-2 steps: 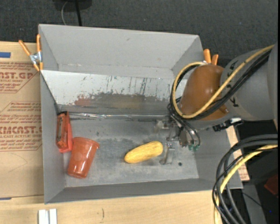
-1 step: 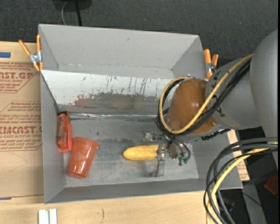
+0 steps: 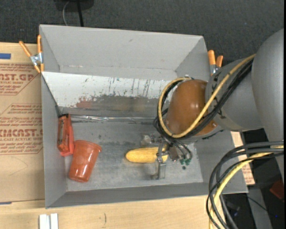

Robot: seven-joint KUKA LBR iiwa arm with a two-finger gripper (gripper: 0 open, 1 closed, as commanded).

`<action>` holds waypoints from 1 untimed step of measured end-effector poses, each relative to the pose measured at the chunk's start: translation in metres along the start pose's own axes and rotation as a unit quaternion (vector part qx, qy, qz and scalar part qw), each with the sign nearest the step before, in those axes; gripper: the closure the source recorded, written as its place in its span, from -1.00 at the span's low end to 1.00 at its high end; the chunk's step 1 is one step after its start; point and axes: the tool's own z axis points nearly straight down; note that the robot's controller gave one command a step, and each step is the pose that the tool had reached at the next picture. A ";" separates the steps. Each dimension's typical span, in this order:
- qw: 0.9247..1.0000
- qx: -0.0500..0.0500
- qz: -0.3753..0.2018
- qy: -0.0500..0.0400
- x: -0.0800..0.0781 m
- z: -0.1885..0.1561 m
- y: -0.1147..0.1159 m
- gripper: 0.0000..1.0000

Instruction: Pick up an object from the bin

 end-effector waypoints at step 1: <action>0.990 -0.001 -0.143 0.002 -0.006 0.005 -0.012 1.00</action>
Offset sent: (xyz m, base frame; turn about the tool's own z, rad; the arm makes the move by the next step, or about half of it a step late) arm 0.0000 0.0000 0.0000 0.0000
